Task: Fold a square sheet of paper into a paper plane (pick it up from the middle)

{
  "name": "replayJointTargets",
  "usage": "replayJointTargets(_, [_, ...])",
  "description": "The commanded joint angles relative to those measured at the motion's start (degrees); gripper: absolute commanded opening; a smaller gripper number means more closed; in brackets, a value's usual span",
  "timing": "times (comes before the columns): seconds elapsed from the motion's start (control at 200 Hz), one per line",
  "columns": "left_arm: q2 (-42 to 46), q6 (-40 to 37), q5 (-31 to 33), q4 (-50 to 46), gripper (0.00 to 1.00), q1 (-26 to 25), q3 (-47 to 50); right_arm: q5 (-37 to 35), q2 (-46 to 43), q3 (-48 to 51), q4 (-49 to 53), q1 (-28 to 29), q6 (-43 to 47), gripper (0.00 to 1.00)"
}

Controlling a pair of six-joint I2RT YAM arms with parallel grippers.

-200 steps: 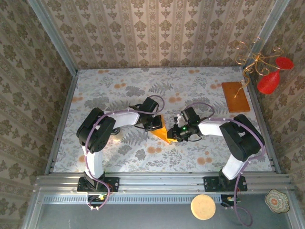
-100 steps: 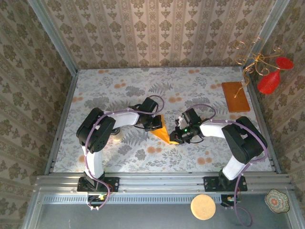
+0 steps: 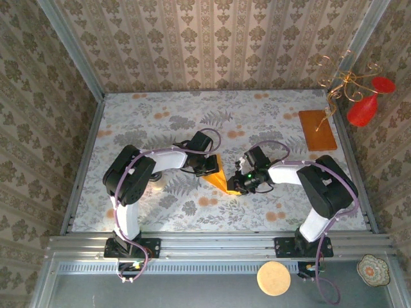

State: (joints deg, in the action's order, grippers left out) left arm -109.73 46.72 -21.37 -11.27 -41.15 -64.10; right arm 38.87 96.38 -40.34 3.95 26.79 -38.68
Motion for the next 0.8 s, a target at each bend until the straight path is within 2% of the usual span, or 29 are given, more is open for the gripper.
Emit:
replayJointTargets(0.0, [1.35,0.41,0.01,-0.35,0.1,0.47,1.65,-5.02,-5.06,0.61,3.8,-0.48,1.61,0.26])
replayJointTargets(0.09, [1.54,0.24,-0.04,-0.07,0.1,0.57,1.87,-8.3,-8.75,0.22,6.06,-0.77,2.89,0.28])
replayJointTargets(0.16, [1.54,0.21,-0.17,0.18,0.1,0.54,1.87,-6.94,-9.16,-0.05,4.7,-0.77,3.11,0.27])
replayJointTargets(0.265, [1.45,0.21,-0.34,0.59,0.09,0.55,1.87,-1.42,-5.77,-1.08,0.56,-0.64,1.97,0.21])
replayJointTargets(0.39, [1.54,0.39,-0.43,0.94,0.09,0.54,2.23,1.89,-1.41,-2.56,-3.23,0.23,0.91,0.17])
replayJointTargets(0.795, [1.63,0.74,-0.43,1.85,0.09,0.54,3.19,2.79,5.05,-3.78,-5.74,2.08,0.11,0.14])
